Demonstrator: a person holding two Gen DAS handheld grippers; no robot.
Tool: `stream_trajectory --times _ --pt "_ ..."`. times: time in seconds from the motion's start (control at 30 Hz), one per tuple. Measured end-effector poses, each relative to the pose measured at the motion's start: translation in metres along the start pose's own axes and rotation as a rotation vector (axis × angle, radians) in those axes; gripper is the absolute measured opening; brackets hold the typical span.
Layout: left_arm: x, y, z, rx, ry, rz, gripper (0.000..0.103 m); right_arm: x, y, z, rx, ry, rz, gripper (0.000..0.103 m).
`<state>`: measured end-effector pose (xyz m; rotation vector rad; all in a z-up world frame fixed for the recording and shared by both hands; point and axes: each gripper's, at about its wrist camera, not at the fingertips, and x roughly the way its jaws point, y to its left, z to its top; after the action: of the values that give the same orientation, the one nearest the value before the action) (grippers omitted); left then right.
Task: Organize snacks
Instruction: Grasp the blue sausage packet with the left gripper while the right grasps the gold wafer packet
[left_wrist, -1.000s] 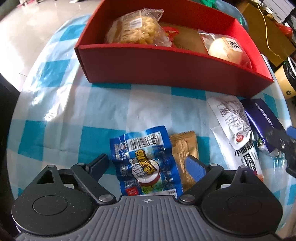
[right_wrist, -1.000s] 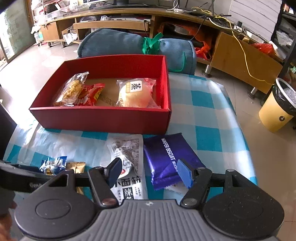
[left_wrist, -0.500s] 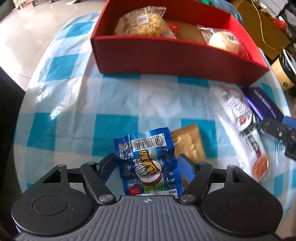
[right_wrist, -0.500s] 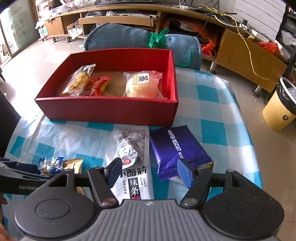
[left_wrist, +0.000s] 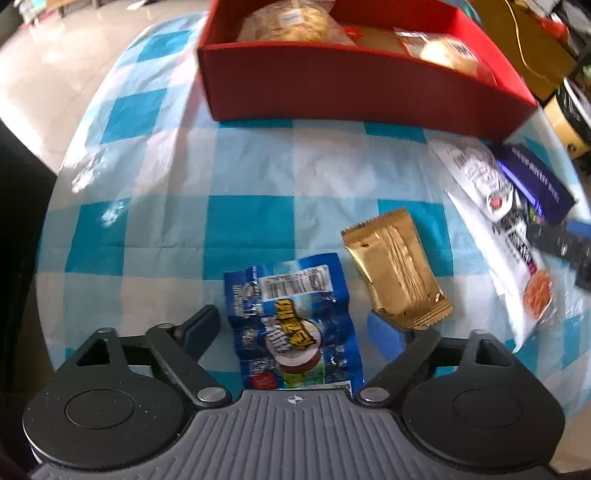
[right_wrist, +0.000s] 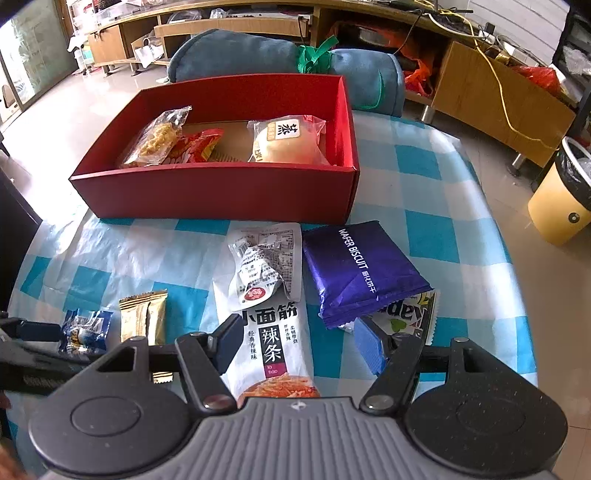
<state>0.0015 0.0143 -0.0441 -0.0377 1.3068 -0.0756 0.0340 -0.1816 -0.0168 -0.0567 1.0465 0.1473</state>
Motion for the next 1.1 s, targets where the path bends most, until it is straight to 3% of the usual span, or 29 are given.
stream_trajectory --times 0.1,0.2,0.67,0.93,1.03,1.1 --pt "0.002 -0.012 -0.007 0.06 -0.018 0.046 0.094 0.001 -0.004 0.002 0.011 0.003 -0.001 0.061" --pt "-0.006 -0.009 -0.009 0.069 -0.034 0.035 0.079 -0.001 -0.006 0.003 0.02 -0.002 -0.005 0.061" --pt "-0.014 0.03 -0.011 -0.018 0.005 -0.013 0.078 0.021 0.083 0.011 -0.199 0.04 0.134 0.062" --pt "-0.004 0.032 -0.006 0.007 0.015 -0.021 0.079 0.05 0.111 0.005 -0.264 0.111 0.154 0.063" --pt "-0.002 0.028 -0.008 0.031 0.012 -0.01 0.079 0.051 0.12 0.0 -0.318 0.099 0.118 0.064" --pt "-0.003 0.028 -0.01 0.039 0.01 -0.007 0.08 0.052 0.119 0.0 -0.313 0.098 0.118 0.07"
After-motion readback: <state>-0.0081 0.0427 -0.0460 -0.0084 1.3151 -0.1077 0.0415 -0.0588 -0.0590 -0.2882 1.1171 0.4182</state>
